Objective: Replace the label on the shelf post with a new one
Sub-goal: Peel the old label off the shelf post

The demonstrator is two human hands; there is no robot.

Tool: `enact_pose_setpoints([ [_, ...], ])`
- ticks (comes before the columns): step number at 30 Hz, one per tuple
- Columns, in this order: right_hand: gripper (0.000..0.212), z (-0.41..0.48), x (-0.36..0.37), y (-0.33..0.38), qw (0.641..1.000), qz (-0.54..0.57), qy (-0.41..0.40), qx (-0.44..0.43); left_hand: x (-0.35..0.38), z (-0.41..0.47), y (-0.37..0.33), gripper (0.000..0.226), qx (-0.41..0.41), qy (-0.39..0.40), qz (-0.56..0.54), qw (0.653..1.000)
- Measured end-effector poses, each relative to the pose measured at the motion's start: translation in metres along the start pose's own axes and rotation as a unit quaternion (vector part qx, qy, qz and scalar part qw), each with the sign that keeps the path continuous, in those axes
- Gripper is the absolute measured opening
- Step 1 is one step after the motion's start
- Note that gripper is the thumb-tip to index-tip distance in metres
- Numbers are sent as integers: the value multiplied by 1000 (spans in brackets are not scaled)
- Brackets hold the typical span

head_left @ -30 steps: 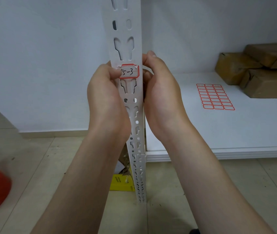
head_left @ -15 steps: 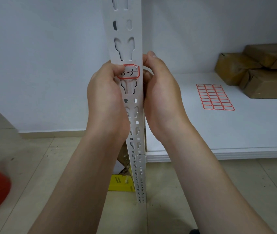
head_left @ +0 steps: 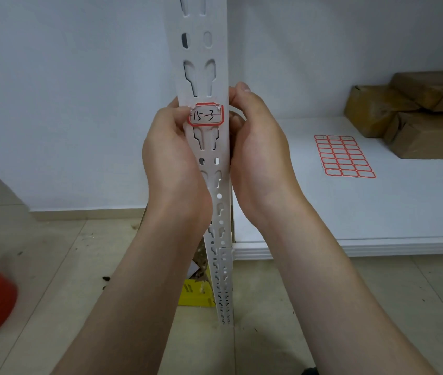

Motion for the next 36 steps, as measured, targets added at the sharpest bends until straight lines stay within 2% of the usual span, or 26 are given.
enact_pose_setpoints([
  [7,62,1,1,-1,1000,1,-5,1,4,-2,-1,37,1,33,-20,999],
  [15,63,2,0,-2,1000,-7,-2,-2,3,-3,-5,57,0,68,-41,997],
  [18,63,3,0,-2,1000,-10,-4,-2,3,-3,-6,48,-6,70,-39,997],
  [22,62,3,-1,-3,1000,-11,-3,-2,5,-6,-4,51,-14,56,-61,996],
  [26,62,4,-1,-2,1000,-8,-2,-3,6,-6,-4,38,-17,35,-72,997],
  [36,64,2,1,-1,1000,0,-1,0,4,-8,-8,41,-5,41,-47,998],
])
Point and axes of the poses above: each hand's wrist, its own z-axis towards the middle knuckle, its own x-axis out of the palm, y = z × x, the point moved 2 cm from there along z, towards the middle knuckle, and after that the axes turned 11 degrees about z, right-handed, at the moved point
